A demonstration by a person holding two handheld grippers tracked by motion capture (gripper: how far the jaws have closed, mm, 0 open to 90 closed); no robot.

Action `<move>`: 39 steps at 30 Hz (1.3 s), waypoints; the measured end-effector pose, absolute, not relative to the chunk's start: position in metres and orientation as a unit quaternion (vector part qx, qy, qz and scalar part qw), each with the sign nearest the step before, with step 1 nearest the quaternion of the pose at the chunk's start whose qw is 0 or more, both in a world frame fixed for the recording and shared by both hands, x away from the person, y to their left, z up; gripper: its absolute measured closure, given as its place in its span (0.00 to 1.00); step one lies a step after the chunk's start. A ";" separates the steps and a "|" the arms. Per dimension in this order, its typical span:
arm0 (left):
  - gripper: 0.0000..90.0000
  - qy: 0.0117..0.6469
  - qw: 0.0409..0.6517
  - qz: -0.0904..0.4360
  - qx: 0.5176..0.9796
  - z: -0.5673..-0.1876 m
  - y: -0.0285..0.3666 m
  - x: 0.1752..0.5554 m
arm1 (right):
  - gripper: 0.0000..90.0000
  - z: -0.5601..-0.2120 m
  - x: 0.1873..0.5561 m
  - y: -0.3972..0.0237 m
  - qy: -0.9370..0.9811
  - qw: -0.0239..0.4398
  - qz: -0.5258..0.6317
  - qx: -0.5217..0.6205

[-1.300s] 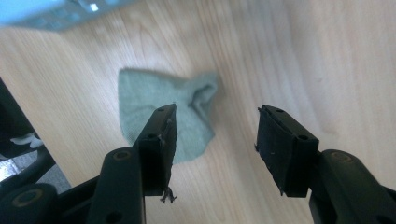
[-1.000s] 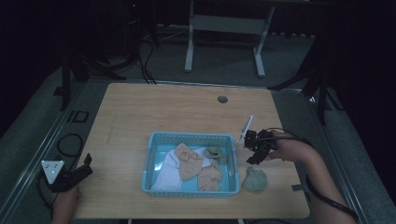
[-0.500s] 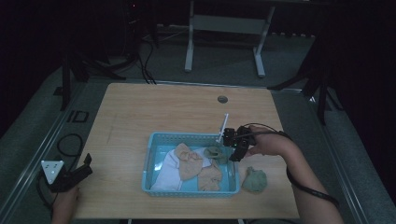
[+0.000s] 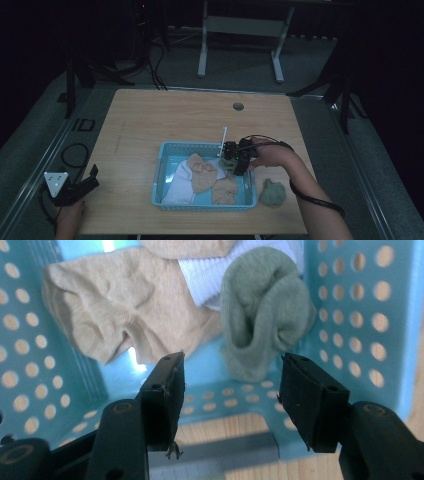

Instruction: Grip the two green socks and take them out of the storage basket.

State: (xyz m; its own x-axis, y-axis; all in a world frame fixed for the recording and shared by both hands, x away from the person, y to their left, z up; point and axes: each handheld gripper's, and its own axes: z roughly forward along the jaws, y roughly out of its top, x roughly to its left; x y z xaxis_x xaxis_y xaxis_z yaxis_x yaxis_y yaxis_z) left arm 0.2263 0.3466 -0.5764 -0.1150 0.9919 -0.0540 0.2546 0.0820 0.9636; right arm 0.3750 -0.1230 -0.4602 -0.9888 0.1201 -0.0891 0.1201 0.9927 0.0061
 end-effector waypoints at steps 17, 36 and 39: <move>0.01 0.603 0.422 0.438 0.516 -0.576 0.347 0.226 | 0.50 -0.501 0.388 -0.107 0.995 0.051 -0.049 0.073; 0.01 0.603 0.421 0.438 0.517 -0.576 0.347 0.226 | 0.93 -0.460 0.382 -0.112 0.997 0.058 -0.013 0.056; 0.01 0.603 0.422 0.438 0.517 -0.576 0.347 0.226 | 0.93 -0.451 0.380 -0.112 0.997 0.062 -0.008 0.052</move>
